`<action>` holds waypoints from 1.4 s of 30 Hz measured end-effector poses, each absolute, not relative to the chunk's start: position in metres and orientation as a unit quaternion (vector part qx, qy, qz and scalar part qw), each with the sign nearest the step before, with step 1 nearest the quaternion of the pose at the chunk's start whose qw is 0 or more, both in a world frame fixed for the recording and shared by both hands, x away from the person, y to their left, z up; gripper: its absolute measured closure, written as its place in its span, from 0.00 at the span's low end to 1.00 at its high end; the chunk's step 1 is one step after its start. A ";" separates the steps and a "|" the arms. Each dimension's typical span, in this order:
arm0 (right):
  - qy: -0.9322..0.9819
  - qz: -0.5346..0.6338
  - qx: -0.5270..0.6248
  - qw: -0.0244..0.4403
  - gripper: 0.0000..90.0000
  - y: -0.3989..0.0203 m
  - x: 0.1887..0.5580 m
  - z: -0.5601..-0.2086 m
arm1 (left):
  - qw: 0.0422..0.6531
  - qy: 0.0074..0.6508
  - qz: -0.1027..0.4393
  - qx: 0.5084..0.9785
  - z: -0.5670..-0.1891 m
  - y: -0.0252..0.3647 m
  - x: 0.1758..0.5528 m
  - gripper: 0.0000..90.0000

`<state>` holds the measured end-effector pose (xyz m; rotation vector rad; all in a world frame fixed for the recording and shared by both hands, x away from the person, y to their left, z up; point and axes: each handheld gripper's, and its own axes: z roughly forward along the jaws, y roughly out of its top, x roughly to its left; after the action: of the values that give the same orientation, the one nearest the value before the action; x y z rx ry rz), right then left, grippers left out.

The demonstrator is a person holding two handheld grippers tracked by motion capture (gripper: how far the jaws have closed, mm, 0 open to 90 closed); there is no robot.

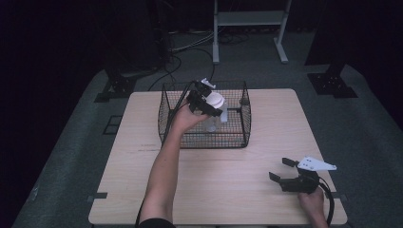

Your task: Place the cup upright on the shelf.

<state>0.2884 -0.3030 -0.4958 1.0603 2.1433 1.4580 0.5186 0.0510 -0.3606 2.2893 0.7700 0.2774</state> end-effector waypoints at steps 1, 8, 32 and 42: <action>0.755 0.513 0.373 0.169 0.14 -0.303 0.288 -0.496 | 0.350 0.297 0.107 0.882 -0.360 0.051 0.518 0.04; 0.757 0.511 0.371 0.169 0.14 -0.302 0.288 -0.496 | 0.357 0.301 0.108 0.878 -0.357 0.055 0.517 0.02; 0.760 0.509 0.369 0.169 0.14 -0.301 0.288 -0.496 | 0.349 0.295 0.129 0.880 -0.345 0.070 0.508 0.00; 0.760 0.506 0.369 0.170 0.14 -0.301 0.288 -0.496 | 0.354 0.294 0.125 0.879 -0.348 0.083 0.497 0.00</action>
<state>0.2882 -0.3011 -0.4962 1.0499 2.1608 1.4386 0.4974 0.0835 -0.3478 2.2714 0.7612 0.3223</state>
